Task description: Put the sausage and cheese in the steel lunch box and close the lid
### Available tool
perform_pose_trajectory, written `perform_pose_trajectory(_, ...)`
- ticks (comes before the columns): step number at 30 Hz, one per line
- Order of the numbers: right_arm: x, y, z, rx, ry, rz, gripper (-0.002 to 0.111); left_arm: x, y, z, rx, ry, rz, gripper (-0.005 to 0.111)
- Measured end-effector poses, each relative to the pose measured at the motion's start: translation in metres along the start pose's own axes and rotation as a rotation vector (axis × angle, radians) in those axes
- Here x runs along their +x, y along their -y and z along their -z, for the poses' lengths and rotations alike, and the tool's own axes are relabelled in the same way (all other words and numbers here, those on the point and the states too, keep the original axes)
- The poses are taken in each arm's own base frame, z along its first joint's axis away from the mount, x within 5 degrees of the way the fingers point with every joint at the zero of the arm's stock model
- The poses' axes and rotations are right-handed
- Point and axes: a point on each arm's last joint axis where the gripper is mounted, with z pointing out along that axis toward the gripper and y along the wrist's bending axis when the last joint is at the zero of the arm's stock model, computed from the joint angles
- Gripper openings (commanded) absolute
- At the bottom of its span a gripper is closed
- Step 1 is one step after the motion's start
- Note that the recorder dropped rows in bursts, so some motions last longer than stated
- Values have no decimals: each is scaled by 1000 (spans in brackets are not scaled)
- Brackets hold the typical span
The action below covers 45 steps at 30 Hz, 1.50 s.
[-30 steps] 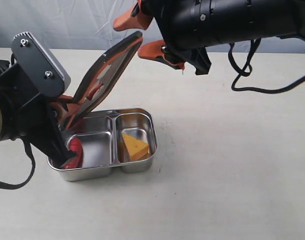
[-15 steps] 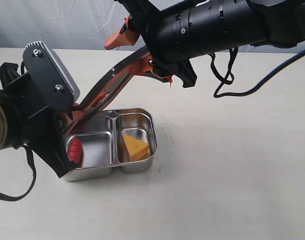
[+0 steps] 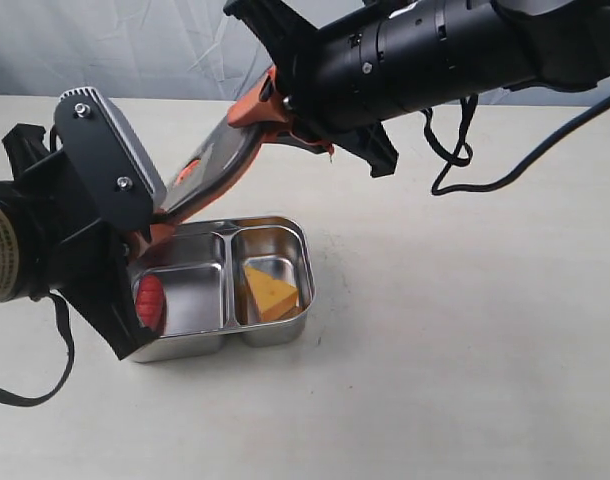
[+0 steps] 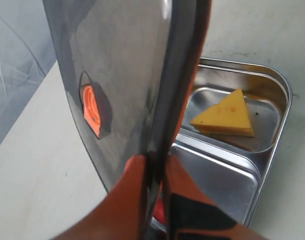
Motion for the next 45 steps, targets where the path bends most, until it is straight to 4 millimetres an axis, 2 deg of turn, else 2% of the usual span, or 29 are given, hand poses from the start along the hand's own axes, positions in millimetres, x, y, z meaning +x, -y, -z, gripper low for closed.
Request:
perform_pose_trajectory(3, 0, 2, 0, 26, 1, 37, 0, 0, 0, 0, 0, 0, -4, 0)
perform_pose_trajectory(5, 0, 3, 0, 36, -1, 49, 0, 0, 0, 0, 1, 2, -6, 5)
perform_pose_trajectory(11, -1, 5, 1, 69, 2, 129, -1, -1, 1, 0, 6, 8, 8, 38)
perform_pose_trajectory(14, 0, 10, -1, 110, -8, 188, -1, -3, 1, 0, 12, 29, 17, 47)
perform_pose_trajectory(24, -4, 12, 0, 115, 18, 223, -1, 3, 0, 3, 10, -38, 97, 46)
perform_pose_trajectory(28, -24, 27, 14, 66, -16, 220, -1, 3, -10, 29, -45, 9, 169, 45)
perform_pose_trajectory(32, -39, 30, 26, -174, -74, 271, -1, 5, -19, 59, -84, 98, 264, 45)
perform_pose_trajectory(35, -40, 40, 14, -259, -148, 270, -1, 8, -21, 70, -95, 109, 307, 45)
perform_pose_trajectory(37, -39, 60, -8, -298, -240, 261, -1, 13, -22, 74, -110, 79, 322, 45)
perform_pose_trajectory(45, -34, 103, -56, -373, -363, 170, -1, 18, -24, 75, -137, 30, 312, 45)
